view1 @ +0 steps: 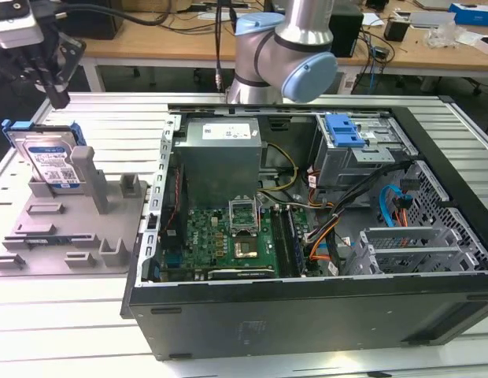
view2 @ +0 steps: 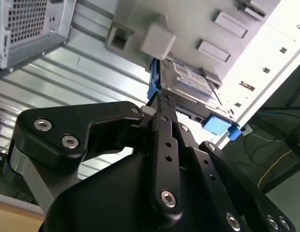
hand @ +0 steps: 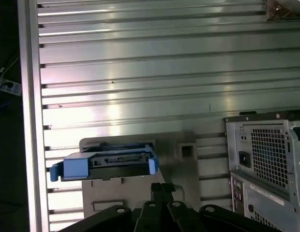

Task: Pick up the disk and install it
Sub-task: 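Reach for the disk, then pick up the disk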

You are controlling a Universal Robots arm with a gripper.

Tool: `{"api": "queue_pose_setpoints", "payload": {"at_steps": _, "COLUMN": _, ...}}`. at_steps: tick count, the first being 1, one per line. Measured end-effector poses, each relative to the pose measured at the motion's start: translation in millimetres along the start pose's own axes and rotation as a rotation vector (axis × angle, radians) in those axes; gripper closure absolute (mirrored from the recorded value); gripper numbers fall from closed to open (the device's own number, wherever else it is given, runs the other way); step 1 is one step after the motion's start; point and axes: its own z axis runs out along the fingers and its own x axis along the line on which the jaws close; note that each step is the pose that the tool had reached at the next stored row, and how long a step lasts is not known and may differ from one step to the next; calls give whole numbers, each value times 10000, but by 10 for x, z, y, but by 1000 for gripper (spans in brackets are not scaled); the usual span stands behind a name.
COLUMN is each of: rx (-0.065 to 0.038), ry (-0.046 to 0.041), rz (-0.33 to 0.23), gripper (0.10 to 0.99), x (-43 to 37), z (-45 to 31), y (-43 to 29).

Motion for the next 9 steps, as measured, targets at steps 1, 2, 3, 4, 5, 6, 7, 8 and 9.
{"api": "queue_pose_setpoints", "payload": {"at_steps": 1, "rx": 0, "ry": 0, "rz": 0, "gripper": 980, "x": 69, "z": 6, "y": 48}}
{"api": "queue_pose_setpoints", "payload": {"at_steps": 2, "rx": 0, "ry": -1, "rz": -1, "gripper": 980, "x": 101, "z": 9, "y": 73}}
{"api": "queue_pose_setpoints", "payload": {"at_steps": 3, "rx": 1, "ry": 0, "rz": 2, "gripper": 980, "x": 124, "z": 9, "y": 82}}
{"api": "queue_pose_setpoints", "payload": {"at_steps": 4, "rx": 0, "ry": 0, "rz": 1, "gripper": 980, "x": 130, "z": 9, "y": 83}}
{"api": "queue_pose_setpoints", "payload": {"at_steps": 5, "rx": 0, "ry": 0, "rz": 1, "gripper": 980, "x": 130, "z": 9, "y": 83}}
{"api": "queue_pose_setpoints", "payload": {"at_steps": 6, "rx": 0, "ry": 1, "rz": 0, "gripper": 980, "x": 130, "z": 9, "y": 83}}
{"api": "queue_pose_setpoints", "payload": {"at_steps": 7, "rx": 0, "ry": 0, "rz": 0, "gripper": 980, "x": 130, "z": 9, "y": 83}}
{"api": "queue_pose_setpoints", "payload": {"at_steps": 8, "rx": 0, "ry": 0, "rz": 0, "gripper": 980, "x": 131, "z": 9, "y": 83}}
{"api": "queue_pose_setpoints", "payload": {"at_steps": 9, "rx": 0, "ry": 0, "rz": 0, "gripper": 980, "x": 131, "z": 9, "y": 83}}
